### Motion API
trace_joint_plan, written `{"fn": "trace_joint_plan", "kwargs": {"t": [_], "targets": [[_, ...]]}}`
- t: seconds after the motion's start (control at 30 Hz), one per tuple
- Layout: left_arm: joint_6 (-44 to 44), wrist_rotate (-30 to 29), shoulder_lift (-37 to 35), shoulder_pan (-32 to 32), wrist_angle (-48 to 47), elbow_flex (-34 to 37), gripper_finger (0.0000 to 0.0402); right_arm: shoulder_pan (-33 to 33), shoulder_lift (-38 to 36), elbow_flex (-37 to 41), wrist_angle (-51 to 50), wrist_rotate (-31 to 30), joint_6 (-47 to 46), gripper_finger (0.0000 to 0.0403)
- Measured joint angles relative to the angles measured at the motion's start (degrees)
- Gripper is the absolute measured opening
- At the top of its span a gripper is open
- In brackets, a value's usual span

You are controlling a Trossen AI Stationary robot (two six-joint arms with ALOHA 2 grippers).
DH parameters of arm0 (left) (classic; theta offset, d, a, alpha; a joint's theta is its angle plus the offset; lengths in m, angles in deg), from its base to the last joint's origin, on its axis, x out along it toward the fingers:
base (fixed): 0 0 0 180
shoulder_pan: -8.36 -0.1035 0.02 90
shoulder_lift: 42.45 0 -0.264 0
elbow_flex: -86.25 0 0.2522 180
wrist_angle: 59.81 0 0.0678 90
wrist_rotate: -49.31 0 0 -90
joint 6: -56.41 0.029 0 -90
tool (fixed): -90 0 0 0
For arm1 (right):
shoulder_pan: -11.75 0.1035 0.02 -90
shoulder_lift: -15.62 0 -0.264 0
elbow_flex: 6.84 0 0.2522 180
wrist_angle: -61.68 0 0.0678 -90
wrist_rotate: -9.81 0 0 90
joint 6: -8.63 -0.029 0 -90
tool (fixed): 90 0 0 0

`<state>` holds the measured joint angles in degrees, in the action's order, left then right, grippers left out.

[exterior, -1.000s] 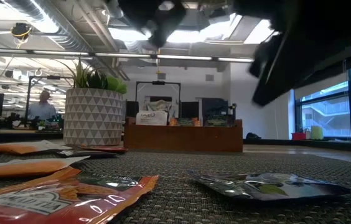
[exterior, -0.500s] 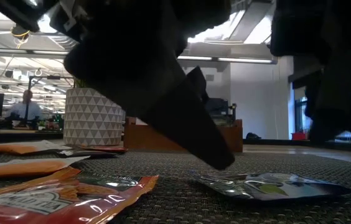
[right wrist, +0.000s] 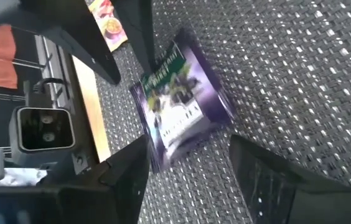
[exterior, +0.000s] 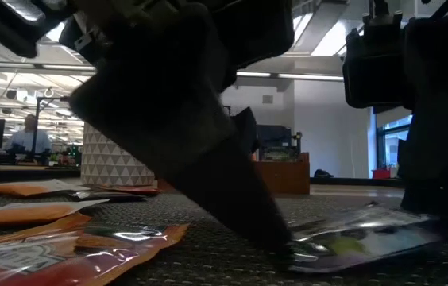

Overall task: Pick & Place Tea
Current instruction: Put the blue tea bag into the right section of the wooden organizer

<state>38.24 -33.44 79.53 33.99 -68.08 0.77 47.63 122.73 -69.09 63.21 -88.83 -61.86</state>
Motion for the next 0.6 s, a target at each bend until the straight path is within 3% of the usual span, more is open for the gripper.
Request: {"fn": "trace_joint_plan", "kwargs": {"t": [0.37,0.6], "targets": [[-2.71,-1.69,1.33,-0.17,1.53,-0.05,0.0136,-0.52,0.11,0.0,-0.08,0.83,-4.02,0.0195],[-2.69,-2.03,1.45,-0.17,2.37,0.08,0.0136,-0.53,0.11,0.0,-0.52,0.83,-3.75,0.0135]]}}
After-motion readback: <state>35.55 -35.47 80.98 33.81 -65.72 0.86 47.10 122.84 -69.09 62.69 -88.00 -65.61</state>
